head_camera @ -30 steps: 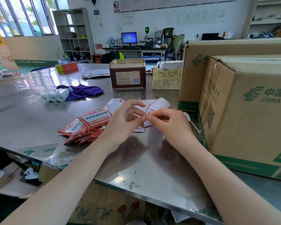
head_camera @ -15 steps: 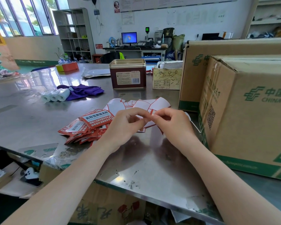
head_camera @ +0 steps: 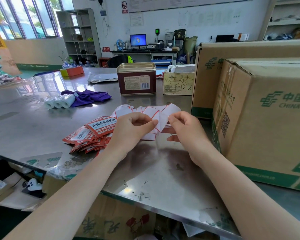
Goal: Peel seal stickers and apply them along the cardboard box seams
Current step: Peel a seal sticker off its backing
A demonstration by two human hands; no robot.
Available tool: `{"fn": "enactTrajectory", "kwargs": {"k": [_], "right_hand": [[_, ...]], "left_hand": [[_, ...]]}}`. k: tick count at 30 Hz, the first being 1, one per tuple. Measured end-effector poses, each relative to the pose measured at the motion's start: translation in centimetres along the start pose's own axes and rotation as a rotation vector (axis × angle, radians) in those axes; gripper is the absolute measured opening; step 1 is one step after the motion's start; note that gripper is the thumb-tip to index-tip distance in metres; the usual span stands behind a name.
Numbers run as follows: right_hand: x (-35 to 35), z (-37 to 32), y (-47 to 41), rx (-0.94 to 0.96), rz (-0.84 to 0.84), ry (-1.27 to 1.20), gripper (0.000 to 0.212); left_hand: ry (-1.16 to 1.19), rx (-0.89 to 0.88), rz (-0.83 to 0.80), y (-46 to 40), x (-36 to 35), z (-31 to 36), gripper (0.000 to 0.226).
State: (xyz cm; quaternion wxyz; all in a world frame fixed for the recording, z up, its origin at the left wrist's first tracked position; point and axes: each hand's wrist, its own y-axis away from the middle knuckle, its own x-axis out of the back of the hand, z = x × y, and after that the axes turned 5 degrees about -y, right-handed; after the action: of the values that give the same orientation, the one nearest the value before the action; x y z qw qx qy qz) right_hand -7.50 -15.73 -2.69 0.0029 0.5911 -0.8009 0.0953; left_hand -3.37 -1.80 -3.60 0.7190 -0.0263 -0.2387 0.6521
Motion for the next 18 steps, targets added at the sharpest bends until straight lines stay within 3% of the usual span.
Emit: {"fn": "enactTrajectory", "kwargs": {"k": [7, 18], "right_hand": [[-0.32, -0.19, 0.16, 0.007, -0.032, 0.049, 0.015], [-0.09, -0.96, 0.72, 0.194, -0.011, -0.03, 0.017]], "left_hand": [[-0.05, 0.062, 0.06, -0.3, 0.05, -0.3, 0.016], [-0.319, -0.077, 0.004, -0.2, 0.17, -0.49, 0.032]]}}
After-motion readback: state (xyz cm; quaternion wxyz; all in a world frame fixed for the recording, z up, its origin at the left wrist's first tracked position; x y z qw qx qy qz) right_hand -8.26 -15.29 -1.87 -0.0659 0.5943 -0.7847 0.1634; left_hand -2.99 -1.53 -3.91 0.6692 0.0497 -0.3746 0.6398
